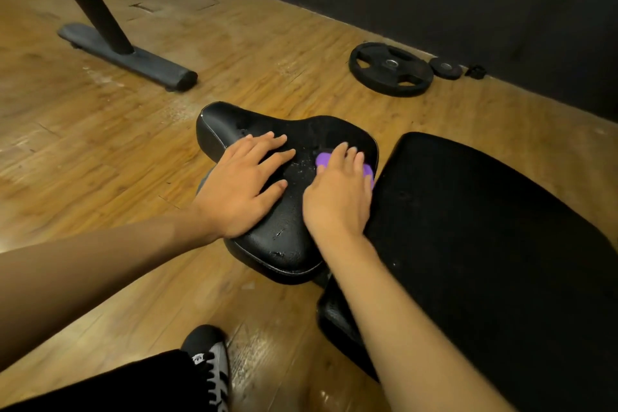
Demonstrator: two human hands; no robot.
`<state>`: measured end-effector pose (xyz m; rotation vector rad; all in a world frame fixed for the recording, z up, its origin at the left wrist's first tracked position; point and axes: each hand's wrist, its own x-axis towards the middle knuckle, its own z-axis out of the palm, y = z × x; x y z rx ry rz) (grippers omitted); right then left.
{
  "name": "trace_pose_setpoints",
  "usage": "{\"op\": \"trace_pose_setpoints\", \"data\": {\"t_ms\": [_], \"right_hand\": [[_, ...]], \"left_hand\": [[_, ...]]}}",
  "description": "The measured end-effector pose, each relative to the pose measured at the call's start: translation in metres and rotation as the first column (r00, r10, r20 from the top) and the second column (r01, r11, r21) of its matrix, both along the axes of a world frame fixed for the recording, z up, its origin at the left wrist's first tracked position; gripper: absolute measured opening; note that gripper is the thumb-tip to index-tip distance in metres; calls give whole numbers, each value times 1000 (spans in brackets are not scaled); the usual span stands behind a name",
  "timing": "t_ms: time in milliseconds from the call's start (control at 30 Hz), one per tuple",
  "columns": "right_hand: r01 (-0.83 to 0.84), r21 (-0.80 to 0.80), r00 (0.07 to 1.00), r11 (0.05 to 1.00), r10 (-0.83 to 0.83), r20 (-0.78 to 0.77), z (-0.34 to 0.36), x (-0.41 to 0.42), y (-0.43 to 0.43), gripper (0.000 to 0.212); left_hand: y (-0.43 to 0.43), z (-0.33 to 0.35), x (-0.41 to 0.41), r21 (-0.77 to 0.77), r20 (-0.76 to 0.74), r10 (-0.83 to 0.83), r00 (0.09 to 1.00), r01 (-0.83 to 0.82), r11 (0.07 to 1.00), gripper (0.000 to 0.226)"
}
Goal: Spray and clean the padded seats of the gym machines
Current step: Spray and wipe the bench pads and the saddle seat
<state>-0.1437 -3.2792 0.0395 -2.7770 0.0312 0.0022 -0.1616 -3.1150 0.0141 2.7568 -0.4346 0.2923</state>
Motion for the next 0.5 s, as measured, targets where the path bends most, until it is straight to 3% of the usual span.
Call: {"op": "trace_pose_setpoints", "data": {"t_ms": [67,167,233,367,500], "right_hand": [[-31,9,999,999,31,-12,-7,-46,11,65],[-62,5,990,998,61,128,-26,-101,30,78],[-86,40,989,996,80,126,-32,-115,35,79],[-194,68,981,979,194,9,-17,-93,20,69],[-139,76,986,987,146,-86,5,-29,6,66]], "left_hand": [[0,-2,0,-21,0,-14,1000,14,1000,65],[1,-3,1,-65,-1,-35,999,35,997,64],[2,-3,1,-75,-10,-33,999,32,997,66],[2,-5,1,-106,-10,-37,999,36,994,65],[2,-9,2,-74,12,-38,999,39,996,66]]}}
